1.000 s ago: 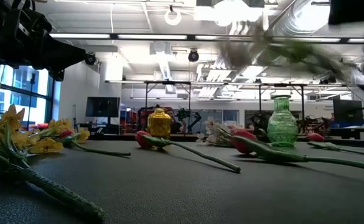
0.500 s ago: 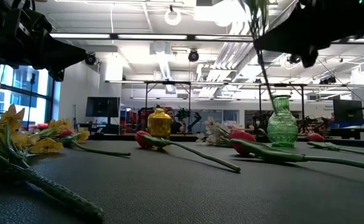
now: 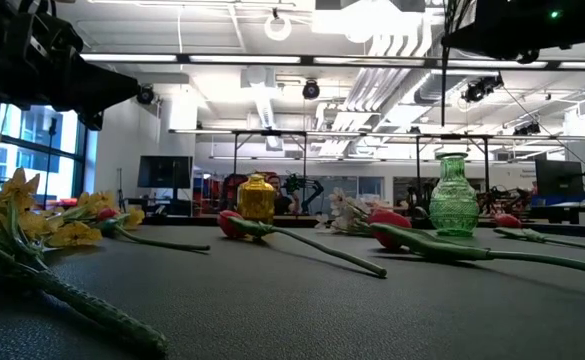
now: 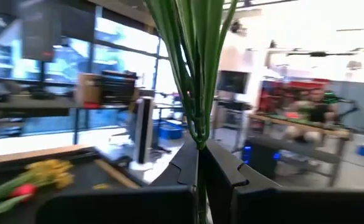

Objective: Sort flowers into vase by color
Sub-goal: Put the white flowers into the green vase

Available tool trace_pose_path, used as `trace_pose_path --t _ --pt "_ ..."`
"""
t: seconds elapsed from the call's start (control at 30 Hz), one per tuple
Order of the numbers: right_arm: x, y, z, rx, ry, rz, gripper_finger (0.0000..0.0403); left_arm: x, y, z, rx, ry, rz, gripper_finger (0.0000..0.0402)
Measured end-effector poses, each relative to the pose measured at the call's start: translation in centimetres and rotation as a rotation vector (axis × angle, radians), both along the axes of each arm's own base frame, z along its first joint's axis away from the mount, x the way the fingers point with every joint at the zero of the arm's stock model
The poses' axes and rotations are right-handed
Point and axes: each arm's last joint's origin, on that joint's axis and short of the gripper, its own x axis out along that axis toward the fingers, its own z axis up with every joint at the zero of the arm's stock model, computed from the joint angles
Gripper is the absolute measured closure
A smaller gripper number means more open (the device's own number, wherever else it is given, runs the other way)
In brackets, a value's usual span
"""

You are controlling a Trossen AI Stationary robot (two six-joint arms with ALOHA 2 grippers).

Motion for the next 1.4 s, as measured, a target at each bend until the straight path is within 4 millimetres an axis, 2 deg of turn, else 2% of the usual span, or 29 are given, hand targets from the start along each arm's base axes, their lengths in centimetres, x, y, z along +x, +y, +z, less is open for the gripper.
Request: trace_pose_path --t 0.23,0.47,0.93,1.07,1.27,1.4 --pt "-0.2 -2.3 0.0 -0.008 0.036 -0.155 0.0403 0.0 0.0 0.0 -0.017 -0.006 0.0 0.0356" --pt "0.5 -4.4 -1.9 0.111 0.039 -0.185 0.0403 0.0 0.0 0.0 -0.017 -0.006 0.0 0.0356" --pt "0.4 -4.9 -3.7 0.264 0.015 -0.301 0.0398 0.0 0.0 0.0 -0.052 -0.011 -0.001 0.0356" --pt "0.3 -4.9 -4.0 0.283 0.014 -0.32 0.0366 0.0 0.0 0.0 -0.052 -0.011 -0.001 0.0356" --pt "0.3 -5.0 -4.2 0.31 -0.008 -0.321 0.0277 0.0 0.1 0.0 -0.054 -0.012 0.034 0.0356" --pt "0.8 -5.0 -3.2 0.321 0.017 -0.324 0.0225 0.0 0.2 0.0 -0.056 -0.013 0.066 0.0356"
